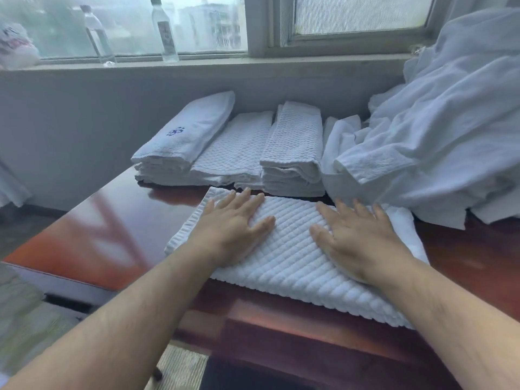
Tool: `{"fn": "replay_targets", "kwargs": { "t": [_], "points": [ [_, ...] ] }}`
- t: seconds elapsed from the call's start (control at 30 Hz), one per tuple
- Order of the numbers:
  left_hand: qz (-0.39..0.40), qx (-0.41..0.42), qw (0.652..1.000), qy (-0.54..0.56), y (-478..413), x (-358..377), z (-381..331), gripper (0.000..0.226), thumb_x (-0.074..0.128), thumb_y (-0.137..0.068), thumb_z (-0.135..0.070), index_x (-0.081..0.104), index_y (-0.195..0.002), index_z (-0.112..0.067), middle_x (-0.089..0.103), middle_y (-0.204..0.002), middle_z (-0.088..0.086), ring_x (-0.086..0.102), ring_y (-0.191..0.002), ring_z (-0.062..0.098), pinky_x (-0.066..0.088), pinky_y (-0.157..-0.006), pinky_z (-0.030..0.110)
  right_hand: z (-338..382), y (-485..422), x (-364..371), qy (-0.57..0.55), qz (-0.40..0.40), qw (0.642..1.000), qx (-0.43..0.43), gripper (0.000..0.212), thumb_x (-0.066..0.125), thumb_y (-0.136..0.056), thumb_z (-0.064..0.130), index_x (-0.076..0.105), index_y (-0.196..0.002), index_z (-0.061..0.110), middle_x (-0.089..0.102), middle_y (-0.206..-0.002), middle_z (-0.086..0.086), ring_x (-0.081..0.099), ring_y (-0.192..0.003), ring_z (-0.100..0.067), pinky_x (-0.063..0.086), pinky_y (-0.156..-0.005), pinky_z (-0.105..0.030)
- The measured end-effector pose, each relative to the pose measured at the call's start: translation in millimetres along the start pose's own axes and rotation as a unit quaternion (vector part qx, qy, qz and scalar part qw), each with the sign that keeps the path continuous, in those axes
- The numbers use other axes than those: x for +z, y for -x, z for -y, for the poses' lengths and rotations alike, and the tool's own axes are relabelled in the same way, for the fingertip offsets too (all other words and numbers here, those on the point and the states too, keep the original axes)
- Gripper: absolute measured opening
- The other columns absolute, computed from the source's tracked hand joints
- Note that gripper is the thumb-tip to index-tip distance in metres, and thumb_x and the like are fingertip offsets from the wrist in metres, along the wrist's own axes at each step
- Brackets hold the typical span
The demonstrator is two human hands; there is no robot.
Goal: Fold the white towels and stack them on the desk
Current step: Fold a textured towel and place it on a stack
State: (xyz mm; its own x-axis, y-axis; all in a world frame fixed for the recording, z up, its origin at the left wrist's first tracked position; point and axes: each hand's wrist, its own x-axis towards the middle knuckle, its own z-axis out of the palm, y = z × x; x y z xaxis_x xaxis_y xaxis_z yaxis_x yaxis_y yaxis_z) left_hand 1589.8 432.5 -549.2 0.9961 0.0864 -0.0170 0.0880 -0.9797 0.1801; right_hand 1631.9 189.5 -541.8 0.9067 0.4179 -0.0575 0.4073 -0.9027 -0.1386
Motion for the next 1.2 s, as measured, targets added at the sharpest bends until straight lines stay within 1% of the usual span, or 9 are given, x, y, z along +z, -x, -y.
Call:
{"fn": "replay_targets", "kwargs": {
  "t": [0.33, 0.43, 0.5, 0.63, 0.73, 0.8, 0.97, 1.07, 1.2],
  "points": [
    [-0.015, -0.029, 0.999, -0.010, 22, 10, -12, 0.084, 0.004, -0.085, -0.083, 0.000, -0.158, -0.043, -0.005, -0.168, -0.014, -0.007, -0.154, 0.012, -0.008, -0.124, 0.047, -27, 28, -9, 0.028, -0.024, 0.991, 0.130, 0.074, 0.006, -0.098, 0.066, -0.006, -0.161, 0.029, -0.018, -0.168, 0.008, -0.017, -0.154, -0.033, -0.006, -0.123, -0.057],
    [-0.028, -0.032, 0.999, -0.010, 32, 13, -19, 0.079, 0.006, -0.090, -0.080, -0.001, -0.159, -0.042, -0.006, -0.168, -0.012, -0.007, -0.154, 0.013, -0.008, -0.123, 0.047, -38, 43, -11, -0.084, -0.023, 0.985, 0.149, 0.079, 0.023, -0.100, 0.064, -0.011, -0.161, 0.025, -0.021, -0.168, 0.007, -0.003, -0.155, -0.034, 0.011, -0.123, -0.052],
    [-0.028, -0.033, 0.999, -0.011, 35, 13, -22, 0.077, 0.008, -0.092, -0.078, -0.002, -0.159, -0.041, -0.006, -0.168, -0.011, -0.007, -0.154, 0.013, -0.007, -0.124, 0.047, -44, 52, -11, -0.200, -0.064, 0.961, 0.180, 0.082, 0.038, -0.100, 0.057, 0.003, -0.162, 0.017, 0.000, -0.170, -0.005, 0.018, -0.152, -0.033, 0.023, -0.118, -0.047],
    [-0.025, -0.034, 0.999, -0.023, 36, 11, -24, 0.076, 0.007, -0.093, -0.076, -0.002, -0.159, -0.039, -0.006, -0.168, -0.010, -0.006, -0.155, 0.015, -0.005, -0.124, 0.049, -62, 77, -14, -0.373, -0.163, 0.873, 0.269, 0.068, 0.054, -0.095, 0.045, 0.041, -0.151, 0.009, 0.048, -0.151, -0.011, 0.046, -0.136, -0.029, 0.034, -0.091, -0.032],
    [-0.022, -0.037, 0.999, -0.028, 36, 10, -26, 0.075, 0.007, -0.094, -0.074, -0.001, -0.160, -0.038, -0.006, -0.168, -0.008, -0.006, -0.155, 0.016, -0.004, -0.125, 0.049, -74, 91, -17, -0.451, -0.134, 0.832, 0.293, 0.055, 0.063, -0.086, 0.043, 0.067, -0.120, 0.001, 0.069, -0.123, -0.020, 0.066, -0.108, -0.027, 0.054, -0.087, -0.045],
    [-0.022, -0.039, 0.999, -0.026, 37, 10, -27, 0.075, 0.007, -0.095, -0.073, -0.001, -0.160, -0.038, -0.006, -0.168, -0.008, -0.006, -0.155, 0.017, -0.004, -0.125, 0.048, -76, 101, -21, -0.566, -0.064, 0.773, 0.280, 0.047, 0.069, -0.086, 0.042, 0.070, -0.113, 0.002, 0.075, -0.105, -0.018, 0.073, -0.096, -0.031, 0.058, -0.090, -0.050],
    [-0.022, -0.038, 0.999, -0.030, 41, 10, -27, 0.075, 0.005, -0.094, -0.073, -0.004, -0.160, -0.038, -0.008, -0.168, -0.007, -0.007, -0.155, 0.017, -0.004, -0.125, 0.048, -58, 135, -11, -0.785, 0.067, 0.600, 0.138, 0.044, 0.067, -0.092, 0.041, 0.072, -0.122, 0.009, 0.071, -0.123, -0.019, 0.068, -0.114, -0.036, 0.054, -0.096, -0.054],
    [-0.025, -0.039, 0.998, -0.030, 43, 10, -28, 0.075, 0.005, -0.095, -0.072, -0.003, -0.160, -0.037, -0.007, -0.168, -0.006, -0.007, -0.155, 0.018, -0.004, -0.125, 0.048, -37, 145, 3, -0.871, 0.006, 0.482, 0.095, 0.059, 0.064, -0.092, 0.046, 0.061, -0.136, 0.008, 0.066, -0.130, -0.022, 0.064, -0.121, -0.038, 0.045, -0.108, -0.053],
    [-0.022, -0.041, 0.998, -0.033, 44, 10, -27, 0.073, 0.006, -0.096, -0.071, -0.003, -0.160, -0.037, -0.006, -0.169, -0.006, -0.007, -0.155, 0.018, -0.004, -0.125, 0.048, 7, 147, 16, -0.894, -0.093, 0.422, 0.122, 0.063, 0.071, -0.084, 0.048, 0.061, -0.134, 0.012, 0.072, -0.123, -0.014, 0.070, -0.113, -0.028, 0.049, -0.103, -0.045]
  ]
}}
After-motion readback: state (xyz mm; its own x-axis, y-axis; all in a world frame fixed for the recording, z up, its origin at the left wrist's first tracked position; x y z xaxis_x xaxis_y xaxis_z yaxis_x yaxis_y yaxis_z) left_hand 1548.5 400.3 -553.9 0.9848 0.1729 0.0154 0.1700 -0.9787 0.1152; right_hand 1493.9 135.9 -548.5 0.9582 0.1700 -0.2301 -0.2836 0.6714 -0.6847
